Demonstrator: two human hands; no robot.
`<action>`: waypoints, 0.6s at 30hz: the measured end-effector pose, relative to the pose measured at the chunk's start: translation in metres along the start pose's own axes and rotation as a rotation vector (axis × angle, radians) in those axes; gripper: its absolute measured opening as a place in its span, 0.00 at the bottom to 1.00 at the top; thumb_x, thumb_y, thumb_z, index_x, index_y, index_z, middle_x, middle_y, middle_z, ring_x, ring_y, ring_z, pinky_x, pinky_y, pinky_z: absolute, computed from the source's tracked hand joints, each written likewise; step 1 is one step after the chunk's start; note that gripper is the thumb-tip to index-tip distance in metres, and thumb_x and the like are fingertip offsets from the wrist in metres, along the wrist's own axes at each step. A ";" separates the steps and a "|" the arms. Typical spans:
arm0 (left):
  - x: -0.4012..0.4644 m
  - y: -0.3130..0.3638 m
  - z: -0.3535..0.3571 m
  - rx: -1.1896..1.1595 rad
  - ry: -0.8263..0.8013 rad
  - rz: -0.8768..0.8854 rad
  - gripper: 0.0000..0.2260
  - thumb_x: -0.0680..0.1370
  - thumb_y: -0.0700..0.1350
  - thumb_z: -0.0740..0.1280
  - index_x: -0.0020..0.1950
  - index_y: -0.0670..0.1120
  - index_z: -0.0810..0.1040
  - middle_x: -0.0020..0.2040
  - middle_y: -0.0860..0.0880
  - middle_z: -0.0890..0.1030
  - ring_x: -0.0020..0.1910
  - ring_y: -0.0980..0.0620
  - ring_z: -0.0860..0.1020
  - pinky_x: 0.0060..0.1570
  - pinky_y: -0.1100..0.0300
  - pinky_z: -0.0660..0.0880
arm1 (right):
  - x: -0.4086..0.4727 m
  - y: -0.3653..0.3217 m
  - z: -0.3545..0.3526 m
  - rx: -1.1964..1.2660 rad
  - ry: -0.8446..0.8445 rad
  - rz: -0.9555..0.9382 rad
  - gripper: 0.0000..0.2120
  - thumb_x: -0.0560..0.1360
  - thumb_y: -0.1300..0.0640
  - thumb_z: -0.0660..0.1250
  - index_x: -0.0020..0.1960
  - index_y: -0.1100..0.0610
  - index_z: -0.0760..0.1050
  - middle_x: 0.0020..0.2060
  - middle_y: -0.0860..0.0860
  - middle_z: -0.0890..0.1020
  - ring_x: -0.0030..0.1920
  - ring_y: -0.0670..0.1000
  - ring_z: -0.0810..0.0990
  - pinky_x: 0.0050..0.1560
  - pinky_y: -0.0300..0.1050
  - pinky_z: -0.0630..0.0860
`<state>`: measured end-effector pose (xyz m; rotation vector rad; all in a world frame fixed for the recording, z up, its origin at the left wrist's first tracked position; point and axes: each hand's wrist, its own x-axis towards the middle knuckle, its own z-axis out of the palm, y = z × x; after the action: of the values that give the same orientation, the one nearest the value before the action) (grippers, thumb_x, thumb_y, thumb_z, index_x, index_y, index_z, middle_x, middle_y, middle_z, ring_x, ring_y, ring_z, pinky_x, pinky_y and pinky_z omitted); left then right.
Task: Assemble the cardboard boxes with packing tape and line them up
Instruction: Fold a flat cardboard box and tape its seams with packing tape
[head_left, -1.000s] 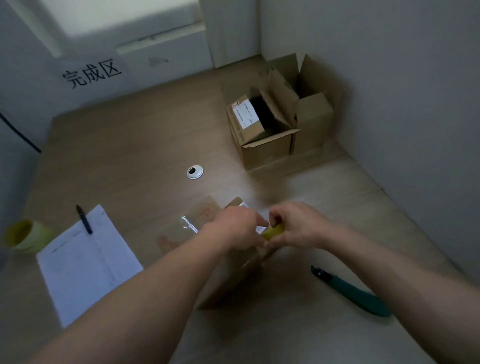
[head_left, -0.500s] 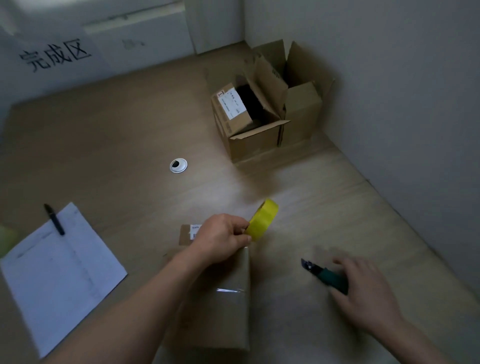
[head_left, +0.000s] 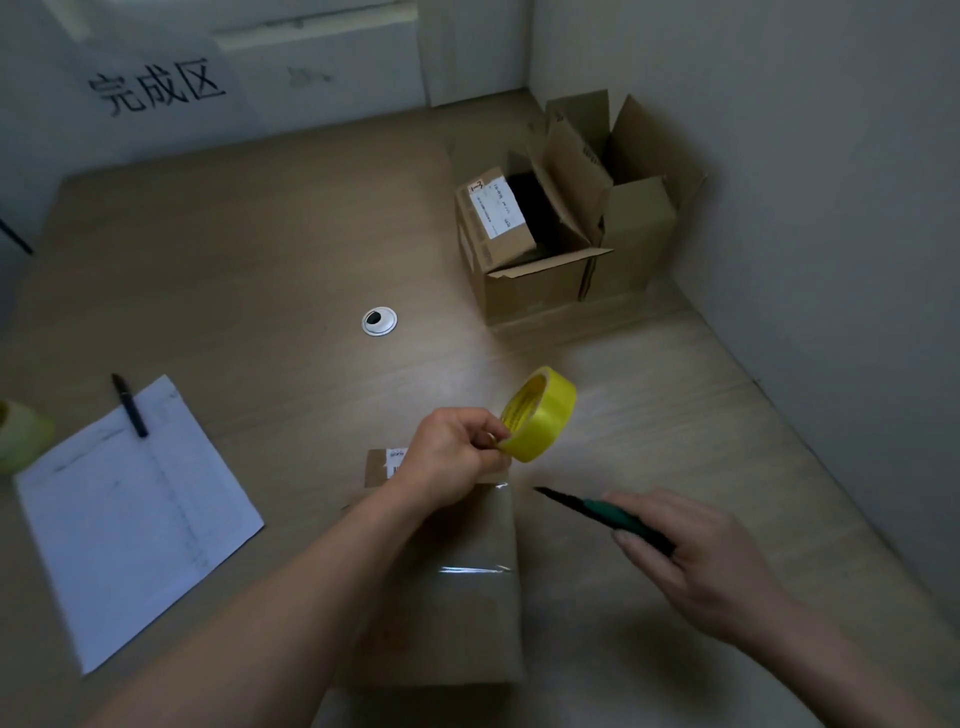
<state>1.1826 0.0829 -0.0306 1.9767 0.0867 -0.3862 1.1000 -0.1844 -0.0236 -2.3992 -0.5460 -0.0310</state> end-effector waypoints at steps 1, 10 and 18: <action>0.000 -0.001 0.000 -0.010 0.004 -0.001 0.13 0.66 0.34 0.77 0.36 0.54 0.82 0.32 0.49 0.78 0.29 0.56 0.72 0.35 0.62 0.70 | 0.007 0.000 0.001 -0.038 -0.014 -0.015 0.15 0.75 0.46 0.64 0.61 0.45 0.77 0.44 0.36 0.78 0.42 0.38 0.78 0.39 0.35 0.73; -0.003 0.002 0.000 0.045 0.018 0.035 0.14 0.67 0.35 0.77 0.38 0.55 0.81 0.31 0.53 0.77 0.26 0.61 0.70 0.33 0.65 0.67 | 0.038 0.005 0.005 -0.180 -0.101 -0.065 0.17 0.74 0.42 0.60 0.61 0.41 0.75 0.40 0.42 0.78 0.37 0.49 0.79 0.29 0.48 0.75; -0.003 0.002 0.001 0.052 0.026 0.042 0.16 0.67 0.34 0.77 0.36 0.56 0.81 0.31 0.54 0.77 0.27 0.62 0.70 0.35 0.64 0.69 | 0.052 0.015 0.024 -0.334 -0.144 -0.161 0.14 0.73 0.43 0.60 0.56 0.42 0.76 0.36 0.45 0.78 0.32 0.53 0.80 0.22 0.45 0.72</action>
<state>1.1803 0.0816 -0.0280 2.0319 0.0523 -0.3392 1.1501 -0.1604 -0.0429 -2.6881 -0.8594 -0.0206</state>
